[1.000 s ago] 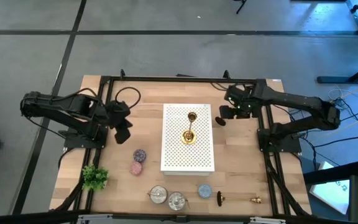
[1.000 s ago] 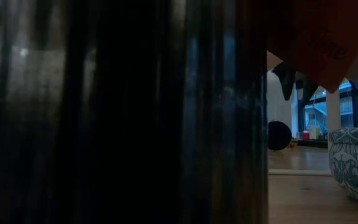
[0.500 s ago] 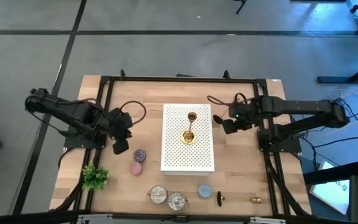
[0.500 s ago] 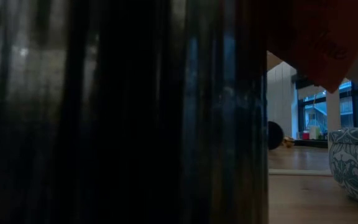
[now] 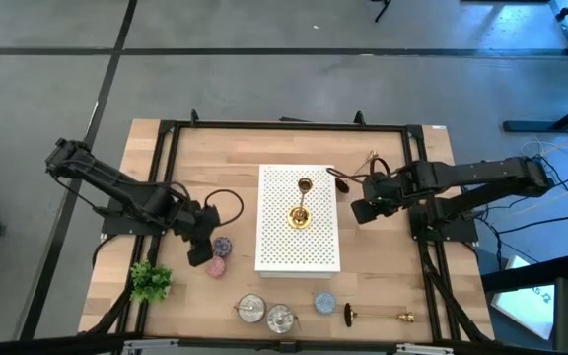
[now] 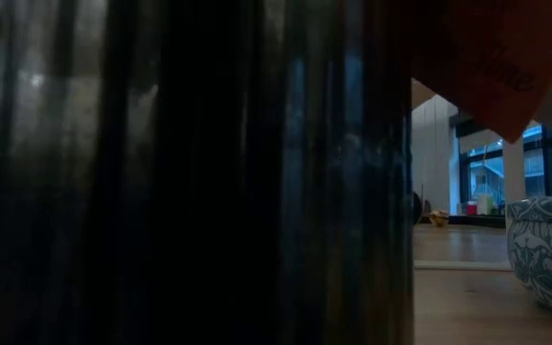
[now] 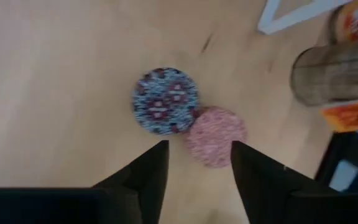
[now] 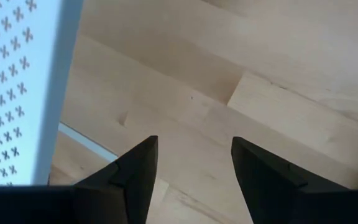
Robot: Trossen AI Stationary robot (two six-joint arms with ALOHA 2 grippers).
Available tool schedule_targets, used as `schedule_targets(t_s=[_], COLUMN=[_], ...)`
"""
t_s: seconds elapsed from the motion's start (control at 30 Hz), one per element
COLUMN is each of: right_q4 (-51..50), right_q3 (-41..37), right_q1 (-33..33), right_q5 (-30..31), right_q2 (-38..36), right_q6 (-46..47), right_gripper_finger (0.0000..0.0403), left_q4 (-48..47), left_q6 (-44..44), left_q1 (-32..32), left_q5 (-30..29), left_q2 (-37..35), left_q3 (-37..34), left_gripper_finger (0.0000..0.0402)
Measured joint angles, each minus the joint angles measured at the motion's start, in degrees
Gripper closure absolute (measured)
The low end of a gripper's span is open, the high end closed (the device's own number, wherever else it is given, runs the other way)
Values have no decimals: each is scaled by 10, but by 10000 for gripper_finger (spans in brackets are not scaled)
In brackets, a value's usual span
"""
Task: Pick & Place candle stick holders
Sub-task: Put the red patterned scented candle on the shelf
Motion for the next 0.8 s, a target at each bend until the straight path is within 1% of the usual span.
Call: schedule_targets(t_s=[0.2, 0.37, 0.43, 0.63, 0.8], right_q4=[-1, -1, -2, -2, -2], right_q3=[0, 0, 0, 0, 0], right_q1=[27, 47, 55, 84, 96], right_q5=[-5, -5, -5, 11, 13], right_q2=[0, 0, 0, 0, 0], right_q6=[-8, -32, -36, -35, -34], right_gripper_finger=[194, 194, 194, 194, 194], left_q4=[27, 24, 24, 27, 41], left_q6=[-100, -173, -196, -257, -268], left_q1=[-33, -67, -76, -95, -98], left_q5=[-78, -154, -156, -134, -177], left_q2=[0, 26, 48, 127, 171], left_q3=[-4, -4, -4, -2, 25], left_gripper_finger=[178, 149, 143, 139, 139])
